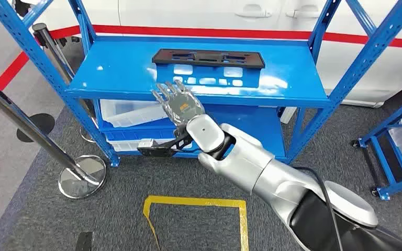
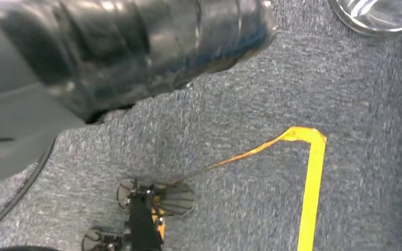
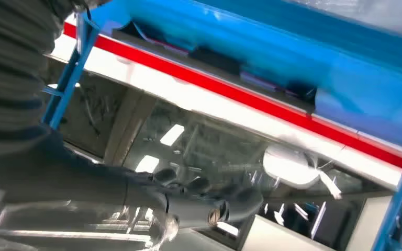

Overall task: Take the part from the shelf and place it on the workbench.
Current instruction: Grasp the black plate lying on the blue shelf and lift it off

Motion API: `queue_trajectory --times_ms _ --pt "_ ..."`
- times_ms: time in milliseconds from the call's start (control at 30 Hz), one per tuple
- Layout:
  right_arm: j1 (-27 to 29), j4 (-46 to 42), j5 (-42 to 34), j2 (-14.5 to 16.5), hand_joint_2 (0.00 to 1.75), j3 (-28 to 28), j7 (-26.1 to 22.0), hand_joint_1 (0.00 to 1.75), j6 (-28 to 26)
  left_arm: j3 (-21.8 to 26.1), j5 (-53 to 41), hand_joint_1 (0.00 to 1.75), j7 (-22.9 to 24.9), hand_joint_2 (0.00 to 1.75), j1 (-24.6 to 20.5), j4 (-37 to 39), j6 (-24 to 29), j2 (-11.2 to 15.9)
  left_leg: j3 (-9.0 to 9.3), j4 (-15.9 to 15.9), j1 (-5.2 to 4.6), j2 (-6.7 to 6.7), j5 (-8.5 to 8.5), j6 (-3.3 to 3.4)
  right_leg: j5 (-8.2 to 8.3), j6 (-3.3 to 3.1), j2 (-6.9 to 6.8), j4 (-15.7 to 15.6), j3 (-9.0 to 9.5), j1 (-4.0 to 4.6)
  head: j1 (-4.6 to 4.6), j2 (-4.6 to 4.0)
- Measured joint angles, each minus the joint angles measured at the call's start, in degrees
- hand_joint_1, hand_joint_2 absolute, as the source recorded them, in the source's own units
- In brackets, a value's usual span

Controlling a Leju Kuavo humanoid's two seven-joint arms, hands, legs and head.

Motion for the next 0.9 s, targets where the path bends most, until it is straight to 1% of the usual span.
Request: queue_trajectory --times_ms 67,100,133,167,200,233,267,300,333,400,433,467,533,567,600,633,667,733,767,800,833,900 --pt "-0.17 0.0 0.01 -0.01 0.0 -0.03 0.07 0.0 0.04 0.0 0.08 0.0 0.0 0.0 -0.02 -0.01 0.07 -0.01 0.59 -0.11 0.16 -0.02 -0.24 0.3 -0.13 0.22 0.01 0.81 -0.18 -0.01 0.03 0.0" --pt "-0.28 0.01 0.01 -0.01 0.0 -0.1 0.18 0.0 0.18 -0.01 0.16 0.0 0.0 0.0 -0.06 0.0 0.16 -0.02 1.1 -0.21 0.26 -0.04 -0.52 0.62 -0.34 0.45 0.0 2.43 -0.86 -0.05 0.1 0.0" --pt "-0.36 0.03 0.02 -0.01 0.0 -0.2 0.33 0.0 0.43 -0.05 0.23 0.0 0.07 0.0 -0.17 0.0 0.29 -0.03 1.57 -0.29 0.32 -0.07 -0.81 0.93 -0.94 0.71 -0.01 4.91 -2.16 -0.12 0.15 0.0" --pt "-0.35 0.07 0.02 -0.02 0.0 -0.29 0.5 0.0 0.84 -0.15 0.28 0.0 0.21 0.0 -0.28 0.0 0.48 -0.03 1.94 -0.35 0.33 -0.1 -1.14 1.18 -1.96 0.95 -0.03 8.23 -4.15 -0.25 0.17 0.0" --pt "-0.29 0.16 0.02 -0.04 0.0 -0.37 0.69 0.0 1.36 -0.31 0.34 0.0 0.42 0.0 -0.35 0.0 0.77 -0.02 2.27 -0.35 0.31 -0.14 -1.53 1.37 -3.43 1.17 -0.06 11.68 -6.5 -0.33 0.21 0.0" --pt "-0.19 0.27 0.02 -0.07 0.0 -0.39 0.89 0.0 1.92 -0.49 0.39 0.0 0.69 0.0 -0.35 0.0 1.09 -0.01 2.66 -0.34 0.29 -0.17 -1.94 1.45 -4.9 1.28 -0.06 14.42 -8.72 -0.42 0.2 0.0" --pt "-0.07 0.43 0.02 -0.12 0.0 -0.39 1.04 0.0 2.46 -0.67 0.43 0.0 0.96 0.0 -0.29 0.0 1.38 0.0 3.14 -0.31 0.27 -0.21 -2.4 1.47 -5.8 1.35 -0.06 15.85 -10.39 -0.49 0.2 0.0" --pt "0.03 0.6 0.02 -0.17 0.0 -0.39 1.18 0.0 2.93 -0.79 0.47 0.0 1.19 0.0 -0.19 0.0 1.6 0.0 3.73 -0.29 0.27 -0.25 -2.9 1.45 -5.49 1.34 -0.06 15.56 -11.29 -0.52 0.2 0.0" --pt "0.08 0.74 0.02 -0.21 0.0 -0.39 1.28 0.0 3.31 -0.88 0.52 0.0 1.43 0.0 -0.1 0.0 1.66 0.01 4.37 -0.26 0.26 -0.31 -3.41 1.39 -3.71 1.23 -0.07 13.49 -11.35 -0.52 0.21 0.0" --pt "0.1 1.08 -0.01 -0.29 0.0 -0.39 1.33 0.0 3.71 -1.06 0.71 0.0 1.88 0.0 -0.06 0.01 1.44 -0.01 5.55 -0.17 0.21 -0.42 -4.36 1.14 2.58 0.7 -0.03 6.07 -10.04 -0.37 0.22 0.0" --pt "0.09 1.26 -0.06 -0.33 0.0 -0.39 1.34 0.0 3.84 -1.17 0.81 0.0 2.12 0.0 -0.1 0.01 1.25 -0.02 5.85 -0.11 0.15 -0.51 -4.74 0.94 4.79 0.36 -0.02 2.99 -9.38 -0.2 0.23 0.0" --pt "0.09 1.43 -0.11 -0.36 0.0 -0.39 1.34 0.0 3.91 -1.28 0.89 0.0 2.31 0.0 -0.12 0.02 1.09 -0.02 6.01 -0.02 0.11 -0.59 -5.03 0.69 6.32 0.03 -0.02 1.05 -8.97 -0.04 0.21 0.0" --pt "0.06 1.7 -0.17 -0.38 0.0 -0.4 1.35 0.0 4.03 -1.39 0.93 0.0 2.51 0.0 -0.13 0.03 0.97 0.0 6.19 0.15 0.03 -0.7 -5.31 0.18 6.56 -0.56 -0.02 0.27 -8.63 0.11 0.23 0.0" --pt "0.04 1.78 -0.17 -0.38 0.0 -0.4 1.35 0.0 4.02 -1.39 0.94 0.0 2.54 0.0 -0.11 0.04 0.96 0.03 6.25 0.34 0.06 -0.66 -5.57 -0.07 6.82 -0.84 -0.02 0.06 -8.29 -0.03 0.23 0.0" --pt "-0.05 1.84 -0.17 -0.37 0.0 -0.41 1.35 0.0 4.0 -1.4 0.93 0.0 2.54 0.0 -0.11 0.04 0.95 0.04 6.06 1.12 0.08 -0.59 -6.09 -0.33 6.76 -1.1 -0.03 -0.21 -7.9 -0.19 0.18 0.0" --pt "-0.15 1.87 -0.17 -0.36 0.0 -0.42 1.35 0.0 3.99 -1.42 0.91 0.0 2.54 0.0 -0.18 0.04 0.94 0.06 5.34 2.79 0.15 -0.52 -7.05 -0.62 6.75 -1.31 -0.03 -0.43 -7.51 -0.36 0.1 0.0" --pt "-0.22 1.9 -0.18 -0.34 0.44 -0.42 1.34 0.0 4.0 -1.44 0.89 0.0 2.56 0.0 -0.26 0.04 0.92 0.09 3.97 5.55 0.26 -0.44 -8.41 -0.92 6.69 -1.48 -0.05 -0.58 -7.21 -0.47 0.02 0.0" --pt "-0.2 2.07 -0.23 -0.34 1.31 -0.42 1.38 0.0 4.04 -1.62 0.85 0.0 2.97 0.0 -0.39 0.04 0.86 0.18 0.08 12.66 0.4 -0.39 -11.21 -1.47 6.48 -1.71 -0.06 -0.57 -7.05 -0.48 -0.06 0.0" --pt "-0.13 2.22 -0.31 -0.34 1.75 -0.42 1.44 0.0 4.07 -1.75 0.85 0.0 3.38 0.0 -0.32 0.05 0.79 0.25 -1.49 15.02 0.47 -0.38 -11.76 -1.66 6.38 -1.77 -0.03 -0.53 -7.01 -0.48 -0.05 0.0" --pt "-0.06 2.43 -0.4 -0.34 1.75 -0.42 1.54 0.0 4.09 -1.89 0.87 0.0 3.91 0.0 -0.22 0.06 0.68 0.3 -2.25 15.57 0.52 -0.37 -11.35 -1.79 6.27 -1.77 0.02 -0.46 -6.98 -0.49 -0.05 0.0" --pt "-0.03 2.64 -0.5 -0.35 1.75 -0.42 1.67 0.0 4.1 -2.03 0.89 0.0 4.5 0.0 -0.14 0.06 0.53 0.37 -1.91 13.89 0.58 -0.36 -9.81 -1.86 6.13 -1.72 0.09 -0.34 -6.91 -0.51 -0.06 0.0" --pt "-0.04 3.15 -0.72 -0.37 1.75 -0.43 1.96 0.0 4.08 -2.33 0.94 0.0 5.73 0.0 -0.17 0.07 0.2 0.51 0.85 6.59 0.7 -0.3 -5.44 -1.9 5.76 -1.38 0.2 -0.01 -6.76 -0.54 -0.05 0.0"
